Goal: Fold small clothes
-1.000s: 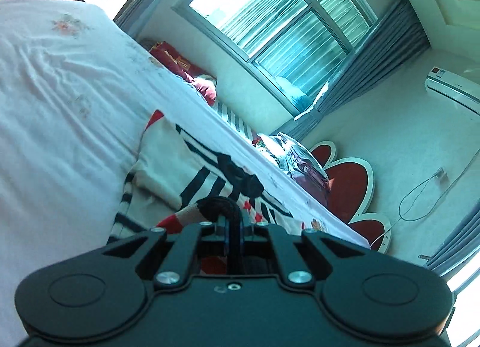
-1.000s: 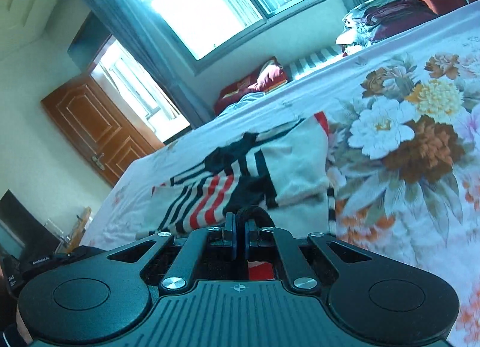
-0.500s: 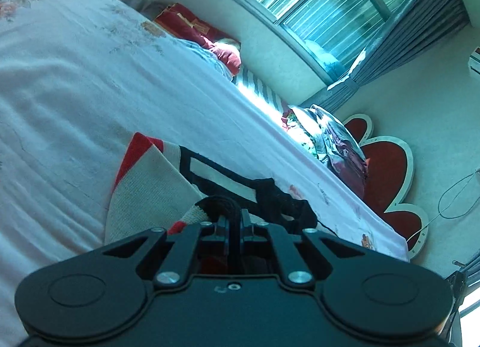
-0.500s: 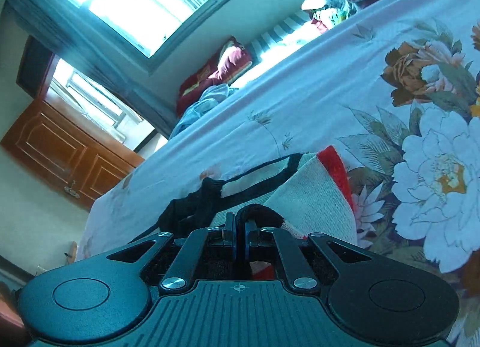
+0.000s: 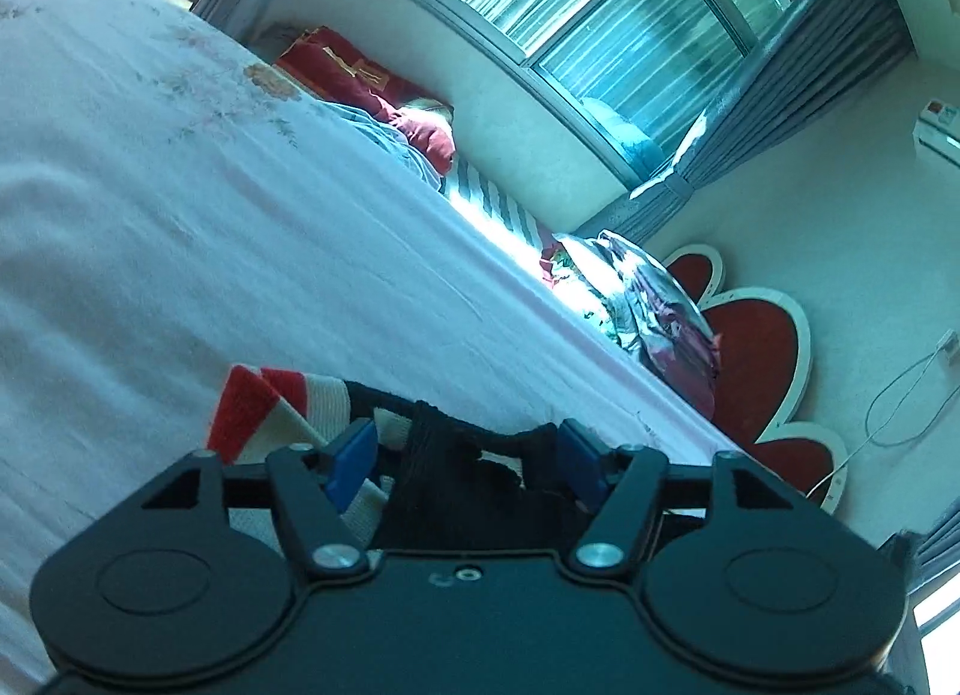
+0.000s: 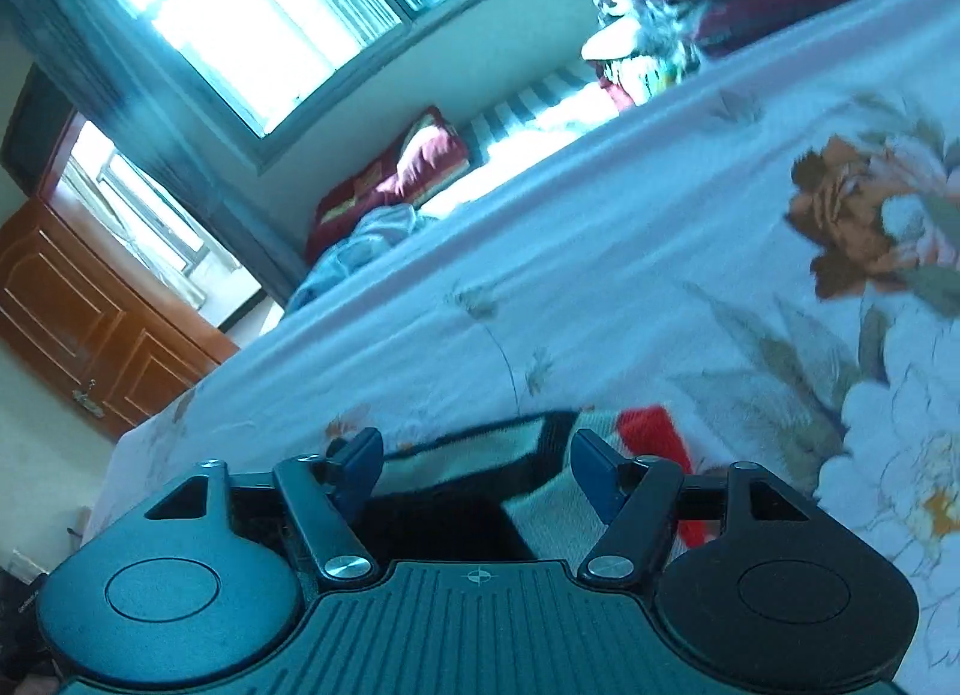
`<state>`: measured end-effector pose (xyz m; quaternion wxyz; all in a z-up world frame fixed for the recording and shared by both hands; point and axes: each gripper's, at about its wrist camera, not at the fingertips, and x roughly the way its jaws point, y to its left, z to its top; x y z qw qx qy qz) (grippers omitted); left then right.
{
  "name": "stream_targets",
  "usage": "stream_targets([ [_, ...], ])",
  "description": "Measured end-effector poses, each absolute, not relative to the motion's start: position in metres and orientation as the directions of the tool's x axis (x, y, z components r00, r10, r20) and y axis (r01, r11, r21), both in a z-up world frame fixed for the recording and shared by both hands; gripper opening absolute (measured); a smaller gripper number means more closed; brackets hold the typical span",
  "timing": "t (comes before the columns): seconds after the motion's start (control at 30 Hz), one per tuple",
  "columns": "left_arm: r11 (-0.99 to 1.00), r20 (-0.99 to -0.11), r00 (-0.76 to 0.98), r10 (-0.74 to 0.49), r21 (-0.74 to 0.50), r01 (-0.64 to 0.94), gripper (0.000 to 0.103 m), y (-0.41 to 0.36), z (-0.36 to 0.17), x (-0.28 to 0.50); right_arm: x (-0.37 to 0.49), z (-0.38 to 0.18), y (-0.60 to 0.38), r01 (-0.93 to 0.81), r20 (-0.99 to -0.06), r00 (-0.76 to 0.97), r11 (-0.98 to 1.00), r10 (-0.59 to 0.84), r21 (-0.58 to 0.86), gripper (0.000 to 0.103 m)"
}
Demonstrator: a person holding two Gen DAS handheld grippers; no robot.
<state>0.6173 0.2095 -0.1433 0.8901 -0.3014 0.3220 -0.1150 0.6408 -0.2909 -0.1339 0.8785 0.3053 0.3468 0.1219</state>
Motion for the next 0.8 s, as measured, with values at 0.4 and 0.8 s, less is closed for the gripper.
stream_targets([
  [0.4, 0.975, -0.693, 0.687, -0.217, -0.192, 0.115, 0.004, 0.156, -0.147, 0.624, 0.63, -0.152, -0.201, -0.34, -0.73, 0.62, 0.937, 0.288, 0.081, 0.003],
  [0.8, 0.997, -0.682, 0.732, -0.016, -0.065, -0.039, 0.005, 0.147, -0.148, 0.626, 0.627, -0.172, -0.218, -0.181, -0.698, 0.699, 0.983, 0.155, 0.038, 0.002],
])
